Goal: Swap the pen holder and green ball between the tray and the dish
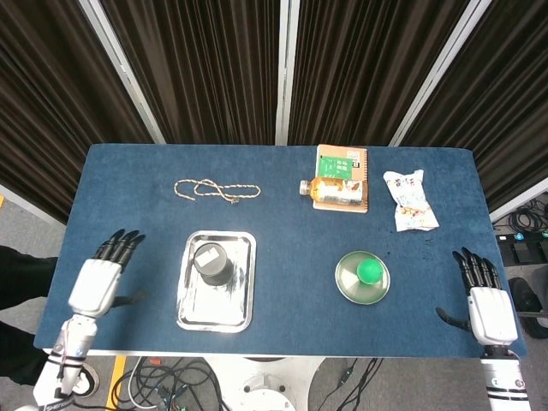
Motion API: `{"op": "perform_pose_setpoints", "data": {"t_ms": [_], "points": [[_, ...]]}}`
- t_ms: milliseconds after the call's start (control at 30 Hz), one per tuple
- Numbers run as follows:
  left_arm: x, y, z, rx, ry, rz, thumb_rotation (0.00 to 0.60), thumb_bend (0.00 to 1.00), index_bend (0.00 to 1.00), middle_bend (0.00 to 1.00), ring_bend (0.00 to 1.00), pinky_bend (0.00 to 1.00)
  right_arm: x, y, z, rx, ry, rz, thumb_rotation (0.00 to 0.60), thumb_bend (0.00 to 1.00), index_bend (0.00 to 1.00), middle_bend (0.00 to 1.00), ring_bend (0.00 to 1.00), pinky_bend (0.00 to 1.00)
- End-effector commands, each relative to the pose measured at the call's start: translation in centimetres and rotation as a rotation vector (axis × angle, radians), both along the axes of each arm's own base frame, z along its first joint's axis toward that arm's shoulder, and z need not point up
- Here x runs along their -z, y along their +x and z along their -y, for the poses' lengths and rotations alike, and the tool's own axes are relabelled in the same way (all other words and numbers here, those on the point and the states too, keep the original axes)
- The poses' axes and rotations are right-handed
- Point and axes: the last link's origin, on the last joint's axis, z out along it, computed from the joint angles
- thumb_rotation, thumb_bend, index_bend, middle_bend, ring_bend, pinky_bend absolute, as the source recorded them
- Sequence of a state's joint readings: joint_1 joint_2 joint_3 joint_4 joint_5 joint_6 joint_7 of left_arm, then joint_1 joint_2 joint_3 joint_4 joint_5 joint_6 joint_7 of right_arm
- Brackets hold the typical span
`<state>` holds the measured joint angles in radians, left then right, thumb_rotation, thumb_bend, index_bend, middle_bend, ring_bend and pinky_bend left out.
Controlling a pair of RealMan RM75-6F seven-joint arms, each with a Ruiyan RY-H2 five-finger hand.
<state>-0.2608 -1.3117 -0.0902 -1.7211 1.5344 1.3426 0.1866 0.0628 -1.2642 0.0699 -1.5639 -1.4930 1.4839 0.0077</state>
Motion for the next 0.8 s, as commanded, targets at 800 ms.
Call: {"op": "perform_pose_setpoints", "data": {"t_ms": [800], "points": [[8.2,6.4,-6.4,0.110,-0.326,-0.003,0.600,0.02,0.07,0.00,0.00,0.16,-0.3,-0.9,0.1,0.017,-0.014,0.016,0.600,0.04,0.00,0.00,0.00,0.00]]}}
